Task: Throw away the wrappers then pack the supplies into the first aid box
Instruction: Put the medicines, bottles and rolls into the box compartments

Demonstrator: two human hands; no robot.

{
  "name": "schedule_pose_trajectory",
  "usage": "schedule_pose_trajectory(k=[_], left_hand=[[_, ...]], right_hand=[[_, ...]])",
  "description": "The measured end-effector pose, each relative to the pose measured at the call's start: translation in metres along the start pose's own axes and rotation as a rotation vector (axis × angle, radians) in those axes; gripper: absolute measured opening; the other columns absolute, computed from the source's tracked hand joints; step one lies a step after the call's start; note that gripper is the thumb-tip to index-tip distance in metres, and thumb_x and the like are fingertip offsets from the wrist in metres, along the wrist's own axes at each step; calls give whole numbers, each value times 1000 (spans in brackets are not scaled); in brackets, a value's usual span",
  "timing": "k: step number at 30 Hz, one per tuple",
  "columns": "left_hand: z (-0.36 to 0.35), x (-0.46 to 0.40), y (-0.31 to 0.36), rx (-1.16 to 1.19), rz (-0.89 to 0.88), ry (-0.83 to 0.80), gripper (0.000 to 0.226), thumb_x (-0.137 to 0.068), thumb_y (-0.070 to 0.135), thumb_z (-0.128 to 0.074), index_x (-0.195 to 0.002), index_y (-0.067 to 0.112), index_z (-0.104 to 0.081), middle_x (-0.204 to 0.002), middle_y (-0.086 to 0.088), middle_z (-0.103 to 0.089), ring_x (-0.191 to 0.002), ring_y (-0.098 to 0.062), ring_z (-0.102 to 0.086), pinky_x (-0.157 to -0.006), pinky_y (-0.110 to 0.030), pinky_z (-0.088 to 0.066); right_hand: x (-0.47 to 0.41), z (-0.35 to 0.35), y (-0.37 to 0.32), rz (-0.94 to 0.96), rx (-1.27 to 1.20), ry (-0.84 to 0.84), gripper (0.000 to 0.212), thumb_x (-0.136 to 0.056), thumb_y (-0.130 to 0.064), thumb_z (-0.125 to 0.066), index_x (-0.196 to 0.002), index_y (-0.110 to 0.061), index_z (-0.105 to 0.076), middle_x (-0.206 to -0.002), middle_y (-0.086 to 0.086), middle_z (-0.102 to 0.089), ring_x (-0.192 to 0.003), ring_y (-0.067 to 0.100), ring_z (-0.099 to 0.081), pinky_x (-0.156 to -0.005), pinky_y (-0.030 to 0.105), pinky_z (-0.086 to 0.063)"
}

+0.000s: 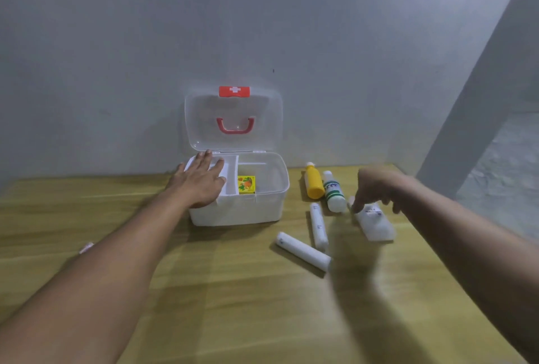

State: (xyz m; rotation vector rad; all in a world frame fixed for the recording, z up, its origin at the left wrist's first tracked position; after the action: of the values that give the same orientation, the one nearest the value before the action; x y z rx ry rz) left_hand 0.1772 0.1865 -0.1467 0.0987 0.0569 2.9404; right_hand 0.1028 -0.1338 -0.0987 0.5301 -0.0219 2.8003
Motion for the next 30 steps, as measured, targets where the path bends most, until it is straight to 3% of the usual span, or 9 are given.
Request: schedule_pose_trajectory(k=[4,7,9,11,14,16,20,24,30], left_hand=[[0,1,1,6,2,-1,55,-101,38,-16,-152,28,3,-160,-1,18,-147,-15,14,-118,-49,0],[1,2,2,5,1,4,55,-101,38,-16,-152,28,3,-160,-1,18,-147,-15,14,-118,-49,0],[1,2,2,5,-1,3,55,-101,38,-16,-152,28,3,-160,-1,18,-147,-16,14,-118,-49,0],[1,2,2,5,-2,1,55,-101,38,-15,-151,28,3,-160,-1,18,-147,-16,14,-118,-50,0],[0,2,2,6,-5,1,55,-101,39,-15,-151,28,3,-160,-2,18,-147,-17,14,-118,-50,0],[0,2,2,12,-4,-1,55,-101,38,-15,-151,28,3,-160,-1,19,-147,-16,15,-119,-49,0],[1,2,3,24,-1,-3,55,-101,39,-16,-152,29,2,-160,-1,18,-147,-15,14,-119,-49,0],[1,3,4,31,4,-7,56,-100,39,-16,-152,29,1,-160,-1,17,-147,-15,13,-119,-49,-1],[4,4,4,26,6,-6,56,-99,38,-16,-152,27,0,-160,-1,16,-148,-15,13,-119,-49,-1]], right_hand=[[7,-25,16,-85,17,-62,38,-73,-33,-81,-75,-5,-56,-87,7,-63,-53,18,-49,-39,29,-39],[4,-34,21,-117,-29,-42,44,-68,-28,-85,-76,-2,-51,-69,10,-53,-53,22,-53,-48,33,-52],[3,-32,24,-132,-96,-26,47,-64,-21,-87,-84,0,-51,-72,14,-51,-62,32,-61,-58,44,-60],[3,-19,24,-118,-135,6,44,-63,-15,-86,-86,2,-53,-77,17,-51,-65,41,-64,-57,50,-60],[8,13,16,-29,-138,94,40,-63,-15,-86,-88,2,-60,-82,17,-59,-61,37,-65,-53,45,-61],[13,36,2,65,-144,155,46,-63,-16,-87,-99,2,-63,-95,19,-65,-69,36,-67,-53,44,-61],[26,65,-43,293,-115,213,59,-65,-15,-87,-118,-13,-61,-100,10,-64,-65,25,-65,-43,29,-54],[33,71,-101,504,41,305,59,-64,-18,-85,-120,-24,-66,-113,8,-69,-93,27,-66,-79,36,-56],[19,52,-160,563,210,304,50,-68,-14,-83,-116,-18,-69,-110,8,-69,-94,25,-63,-81,33,-53]])
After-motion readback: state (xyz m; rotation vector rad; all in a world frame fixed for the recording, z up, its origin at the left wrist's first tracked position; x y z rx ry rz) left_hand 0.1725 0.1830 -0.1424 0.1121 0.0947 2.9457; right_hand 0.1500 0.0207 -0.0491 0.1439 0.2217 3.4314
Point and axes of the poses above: each hand's wrist, its own x-axis away from the middle knuckle, its own z-axis out of the back of the hand, y = z × x, the point moved 5 cm from there along -x, towards the middle knuckle
